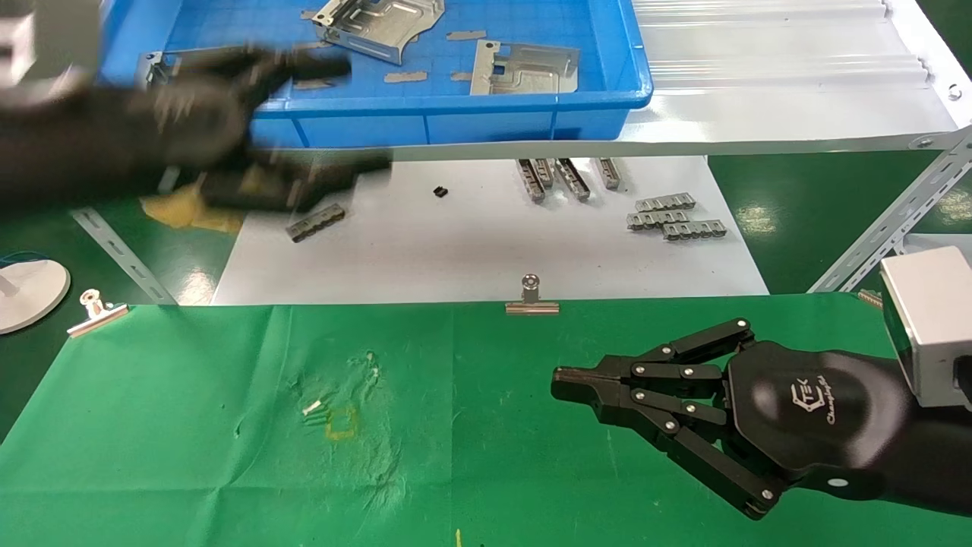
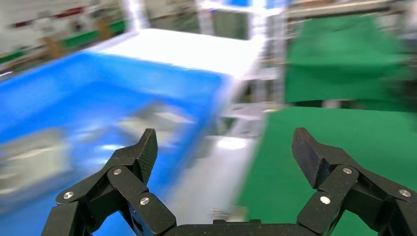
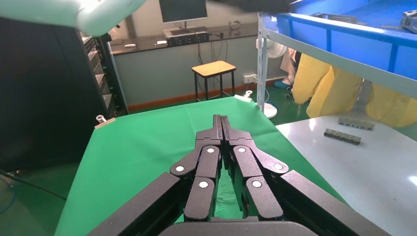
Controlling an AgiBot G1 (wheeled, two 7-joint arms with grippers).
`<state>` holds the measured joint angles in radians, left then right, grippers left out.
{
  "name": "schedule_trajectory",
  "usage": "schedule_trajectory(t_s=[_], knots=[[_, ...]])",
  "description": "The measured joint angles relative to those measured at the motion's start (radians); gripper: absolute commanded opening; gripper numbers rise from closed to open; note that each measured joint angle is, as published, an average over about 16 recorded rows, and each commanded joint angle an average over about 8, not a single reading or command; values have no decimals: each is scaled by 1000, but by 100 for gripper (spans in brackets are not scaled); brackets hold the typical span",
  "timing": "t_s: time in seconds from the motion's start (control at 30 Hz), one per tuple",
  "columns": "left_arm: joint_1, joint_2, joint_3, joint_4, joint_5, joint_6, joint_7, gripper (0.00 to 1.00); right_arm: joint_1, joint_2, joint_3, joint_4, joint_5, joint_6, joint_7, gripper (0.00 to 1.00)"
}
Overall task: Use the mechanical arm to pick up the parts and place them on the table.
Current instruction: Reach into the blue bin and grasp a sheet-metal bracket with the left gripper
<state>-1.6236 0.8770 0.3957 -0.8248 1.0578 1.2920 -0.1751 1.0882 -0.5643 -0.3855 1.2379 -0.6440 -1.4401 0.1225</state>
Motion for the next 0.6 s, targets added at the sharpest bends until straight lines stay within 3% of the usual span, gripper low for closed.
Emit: schedule_trajectory(t_s=[0.07,0.1,0.3,0.37,0.57,0.6], knots=[[-86,64,23,113,60,-68,16,100,0,0,0,0,0,0,0,4],[-126,95,34,171,89,-104,24,100,0,0,0,0,0,0,0,10],[-307,270,84,486,225,-342,71,100,0,0,0,0,0,0,0,85],[-344,317,95,568,255,-416,81,82,0,0,0,0,0,0,0,100],[-402,409,113,728,296,-552,87,7,0,0,0,0,0,0,0,100],[-406,418,115,744,299,-565,84,1,0,0,0,0,0,0,0,100]])
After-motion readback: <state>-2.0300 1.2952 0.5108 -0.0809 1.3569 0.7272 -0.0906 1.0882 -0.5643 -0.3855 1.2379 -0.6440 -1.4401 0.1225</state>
